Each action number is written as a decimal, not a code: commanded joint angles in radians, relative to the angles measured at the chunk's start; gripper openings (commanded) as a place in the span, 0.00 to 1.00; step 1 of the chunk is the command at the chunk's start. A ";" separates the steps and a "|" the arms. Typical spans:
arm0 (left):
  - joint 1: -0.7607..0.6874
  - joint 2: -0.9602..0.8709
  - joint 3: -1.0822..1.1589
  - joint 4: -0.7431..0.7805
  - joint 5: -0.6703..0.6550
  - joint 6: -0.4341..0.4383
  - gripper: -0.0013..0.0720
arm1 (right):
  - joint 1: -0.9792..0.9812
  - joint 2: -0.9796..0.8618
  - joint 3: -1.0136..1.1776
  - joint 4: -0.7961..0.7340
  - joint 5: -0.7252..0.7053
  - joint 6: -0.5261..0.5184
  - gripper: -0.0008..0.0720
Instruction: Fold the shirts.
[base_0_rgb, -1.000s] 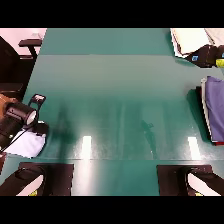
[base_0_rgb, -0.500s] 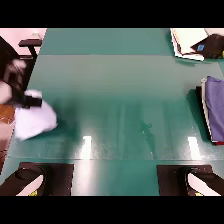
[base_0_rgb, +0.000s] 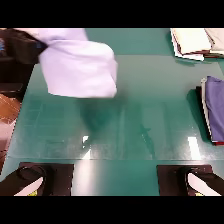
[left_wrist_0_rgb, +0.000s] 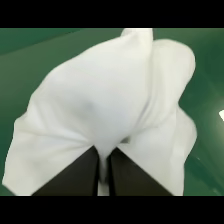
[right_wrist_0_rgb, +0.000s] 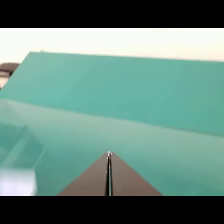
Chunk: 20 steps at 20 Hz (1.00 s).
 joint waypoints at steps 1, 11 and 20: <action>-0.185 -0.143 0.039 -0.039 0.018 0.029 0.05 | -0.058 0.000 0.046 0.000 0.006 0.000 0.04; -0.316 -0.530 0.039 0.005 0.031 -0.004 0.82 | -0.119 0.002 0.046 0.005 0.085 0.000 0.04; -0.006 -0.528 -0.315 -0.278 0.040 -0.040 0.82 | -0.119 -0.018 0.045 0.006 0.120 0.000 0.04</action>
